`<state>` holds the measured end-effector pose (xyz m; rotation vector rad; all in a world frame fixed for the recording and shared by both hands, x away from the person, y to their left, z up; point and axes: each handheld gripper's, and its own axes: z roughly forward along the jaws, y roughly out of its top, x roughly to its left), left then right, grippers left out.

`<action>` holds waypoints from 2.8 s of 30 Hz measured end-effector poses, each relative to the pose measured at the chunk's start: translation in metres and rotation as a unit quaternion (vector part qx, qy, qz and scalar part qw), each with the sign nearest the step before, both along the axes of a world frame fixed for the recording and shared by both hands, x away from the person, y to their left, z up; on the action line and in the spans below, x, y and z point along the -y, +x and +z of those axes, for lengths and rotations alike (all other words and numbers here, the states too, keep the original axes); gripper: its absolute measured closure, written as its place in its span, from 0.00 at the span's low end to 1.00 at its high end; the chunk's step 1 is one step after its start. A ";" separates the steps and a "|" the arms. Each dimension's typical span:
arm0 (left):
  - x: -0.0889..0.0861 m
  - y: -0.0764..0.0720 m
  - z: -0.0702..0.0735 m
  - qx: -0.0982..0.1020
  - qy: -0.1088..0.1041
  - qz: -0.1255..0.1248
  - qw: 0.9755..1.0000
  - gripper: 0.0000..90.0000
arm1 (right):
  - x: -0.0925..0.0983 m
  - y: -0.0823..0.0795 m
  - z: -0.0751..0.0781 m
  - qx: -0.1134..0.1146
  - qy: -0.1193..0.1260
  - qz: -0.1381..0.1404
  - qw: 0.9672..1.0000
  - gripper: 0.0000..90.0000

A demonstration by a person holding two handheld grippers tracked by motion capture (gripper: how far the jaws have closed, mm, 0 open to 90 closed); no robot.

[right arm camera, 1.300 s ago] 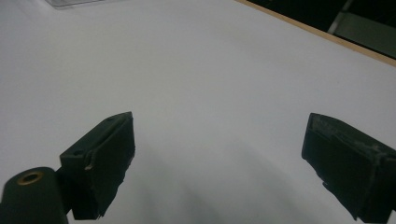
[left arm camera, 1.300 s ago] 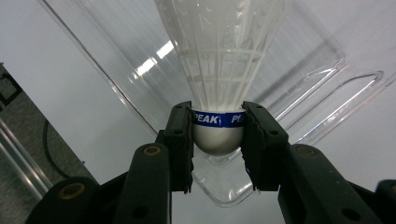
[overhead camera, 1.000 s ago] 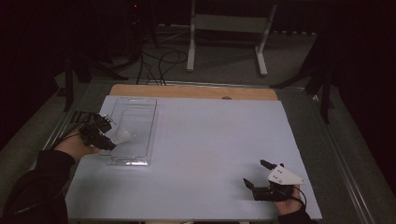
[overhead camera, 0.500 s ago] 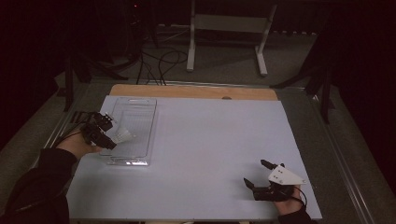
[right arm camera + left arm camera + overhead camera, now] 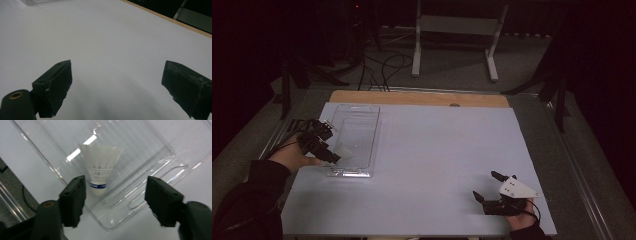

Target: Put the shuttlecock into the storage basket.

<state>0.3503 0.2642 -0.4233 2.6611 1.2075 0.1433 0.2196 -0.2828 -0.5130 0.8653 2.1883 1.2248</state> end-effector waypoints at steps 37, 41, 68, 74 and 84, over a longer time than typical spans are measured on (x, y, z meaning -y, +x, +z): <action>0.021 0.004 0.018 0.004 -0.040 -0.026 0.999 0.00 | 0.001 0.000 0.000 0.002 0.000 -0.002 1.000 0.10; 0.025 0.005 0.019 0.006 -0.050 -0.028 0.998 0.00 | 0.001 0.000 0.000 0.001 0.001 -0.002 1.000 0.10; 0.067 0.009 0.030 0.017 -0.071 -0.070 0.995 0.00 | 0.001 0.000 -0.001 -0.002 -0.001 0.001 1.000 0.10; 0.079 0.010 0.030 0.020 -0.073 -0.079 0.994 0.00 | 0.001 0.000 -0.001 -0.002 -0.003 0.002 1.000 0.10; 0.099 0.006 0.031 0.019 -0.090 -0.115 0.989 0.00 | 0.001 0.000 -0.001 -0.002 -0.002 0.002 1.000 0.10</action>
